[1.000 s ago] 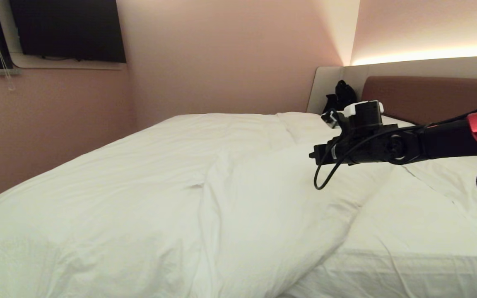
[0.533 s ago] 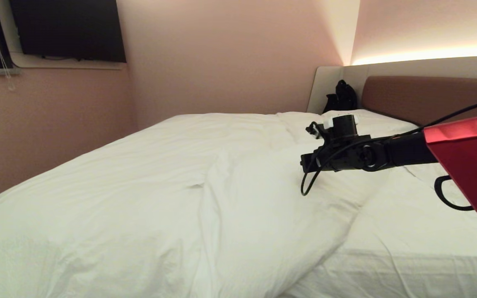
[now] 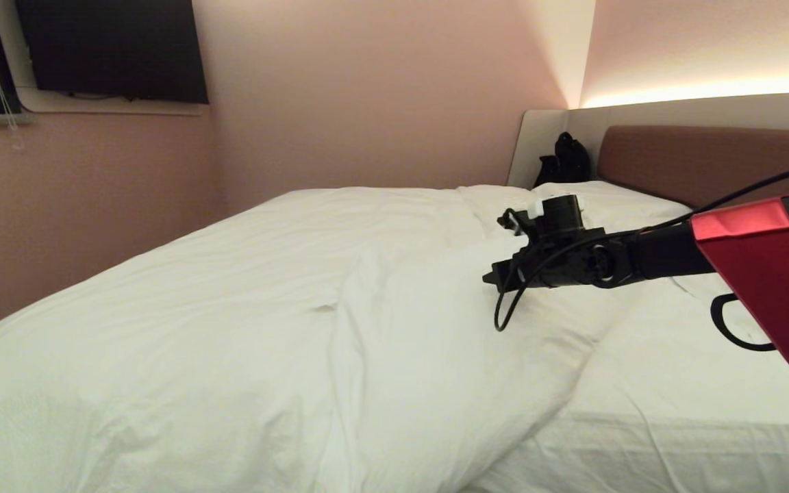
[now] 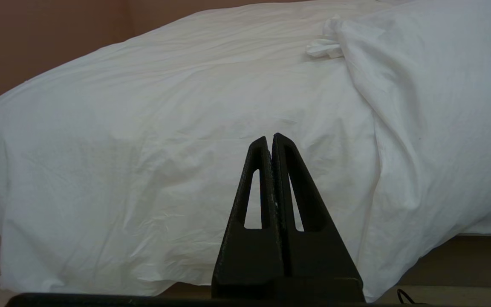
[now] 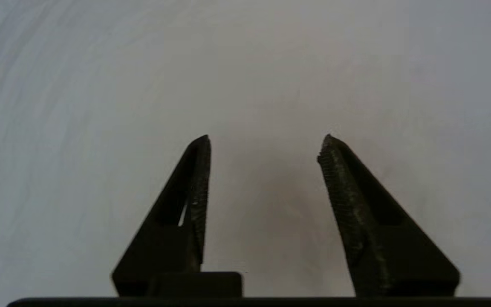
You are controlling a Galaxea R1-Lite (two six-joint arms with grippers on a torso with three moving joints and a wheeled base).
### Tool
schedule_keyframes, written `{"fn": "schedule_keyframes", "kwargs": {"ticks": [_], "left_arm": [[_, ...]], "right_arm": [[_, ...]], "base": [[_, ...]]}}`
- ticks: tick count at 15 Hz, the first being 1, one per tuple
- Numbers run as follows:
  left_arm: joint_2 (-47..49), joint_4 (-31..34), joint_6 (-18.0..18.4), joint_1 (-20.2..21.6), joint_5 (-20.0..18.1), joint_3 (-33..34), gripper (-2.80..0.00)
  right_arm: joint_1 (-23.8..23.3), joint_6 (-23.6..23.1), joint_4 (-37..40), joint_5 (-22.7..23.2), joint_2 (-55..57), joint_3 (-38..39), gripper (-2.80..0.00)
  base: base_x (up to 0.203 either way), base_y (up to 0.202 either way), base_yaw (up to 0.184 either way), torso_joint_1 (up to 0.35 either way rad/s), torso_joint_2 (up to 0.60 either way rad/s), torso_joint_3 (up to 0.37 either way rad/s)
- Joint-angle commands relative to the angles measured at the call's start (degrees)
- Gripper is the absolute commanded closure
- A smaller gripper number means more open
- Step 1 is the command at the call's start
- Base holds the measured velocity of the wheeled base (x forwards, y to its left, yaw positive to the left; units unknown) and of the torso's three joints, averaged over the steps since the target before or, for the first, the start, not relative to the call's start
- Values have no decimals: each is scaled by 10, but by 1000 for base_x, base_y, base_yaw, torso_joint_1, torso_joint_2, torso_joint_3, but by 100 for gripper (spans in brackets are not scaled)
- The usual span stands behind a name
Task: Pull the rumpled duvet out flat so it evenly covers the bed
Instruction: Hold the folded corner of the quilt
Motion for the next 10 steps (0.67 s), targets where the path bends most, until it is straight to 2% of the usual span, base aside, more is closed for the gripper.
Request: {"fn": "schedule_keyframes", "kwargs": {"ticks": [1, 5, 10], "left_arm": [[0, 0, 0, 0, 0, 0, 0], [0, 0, 0, 0, 0, 0, 0], [0, 0, 0, 0, 0, 0, 0]], "right_arm": [[6, -18, 0, 0, 0, 1, -280], [11, -20, 0, 0, 26, 0, -280], [12, -17, -2, -5, 114, -6, -280]], "base": [[0, 0, 0, 0, 0, 0], [0, 0, 0, 0, 0, 0], [0, 0, 0, 0, 0, 0]]}}
